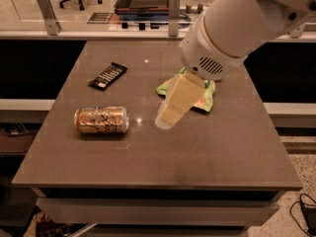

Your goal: Place orange can upright

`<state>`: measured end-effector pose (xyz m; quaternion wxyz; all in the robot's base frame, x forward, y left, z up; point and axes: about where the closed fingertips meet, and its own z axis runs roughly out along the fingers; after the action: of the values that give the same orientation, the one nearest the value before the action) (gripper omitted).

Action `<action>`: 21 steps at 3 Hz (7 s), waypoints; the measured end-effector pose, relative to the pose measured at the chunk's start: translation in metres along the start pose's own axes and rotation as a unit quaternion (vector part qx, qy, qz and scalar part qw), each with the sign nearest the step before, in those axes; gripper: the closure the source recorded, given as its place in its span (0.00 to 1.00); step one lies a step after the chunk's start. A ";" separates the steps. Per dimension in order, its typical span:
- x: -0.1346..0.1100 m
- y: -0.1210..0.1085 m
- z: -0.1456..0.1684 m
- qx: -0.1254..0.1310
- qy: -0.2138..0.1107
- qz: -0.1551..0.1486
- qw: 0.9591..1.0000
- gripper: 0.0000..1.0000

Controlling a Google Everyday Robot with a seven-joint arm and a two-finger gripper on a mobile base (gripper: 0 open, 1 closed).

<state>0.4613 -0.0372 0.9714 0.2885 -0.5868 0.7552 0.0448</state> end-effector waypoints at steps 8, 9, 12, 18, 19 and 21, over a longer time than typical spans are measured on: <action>-0.101 0.012 0.130 -0.070 0.171 -0.119 0.975 0.00; -0.110 0.025 0.145 -0.084 0.178 -0.129 0.972 0.00; -0.101 0.048 0.182 -0.111 0.180 -0.130 0.969 0.00; -0.100 0.046 0.176 -0.103 0.171 -0.132 0.971 1.00; -0.096 0.041 0.156 -0.088 0.159 -0.127 0.975 1.00; -0.097 0.017 0.134 -0.076 0.072 -0.137 0.985 1.00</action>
Offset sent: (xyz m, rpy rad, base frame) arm 0.0467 0.1000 0.0041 -0.1459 -0.0685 0.2072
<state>0.5111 0.1057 0.9024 0.1912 -0.7070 0.6805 0.0202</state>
